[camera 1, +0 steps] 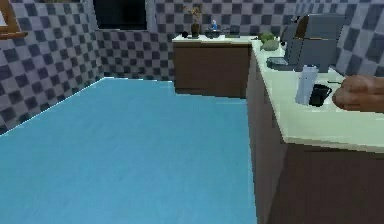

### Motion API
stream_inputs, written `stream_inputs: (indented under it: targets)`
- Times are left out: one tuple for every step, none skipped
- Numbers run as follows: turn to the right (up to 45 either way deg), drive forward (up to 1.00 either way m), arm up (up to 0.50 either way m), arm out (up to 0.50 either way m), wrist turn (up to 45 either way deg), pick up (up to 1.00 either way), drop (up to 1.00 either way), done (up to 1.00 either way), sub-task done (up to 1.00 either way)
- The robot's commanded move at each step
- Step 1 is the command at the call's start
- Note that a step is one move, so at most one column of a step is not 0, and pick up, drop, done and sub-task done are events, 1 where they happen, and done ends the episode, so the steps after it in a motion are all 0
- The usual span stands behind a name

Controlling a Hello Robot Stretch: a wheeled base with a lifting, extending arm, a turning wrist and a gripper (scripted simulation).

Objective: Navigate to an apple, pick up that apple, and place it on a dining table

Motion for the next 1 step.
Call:
stream_inputs:
  targets:
    - [-3.0, 0.00, 0.00, 0.00, 0.0, 0.00, 0.00, 0.00, 0.00]
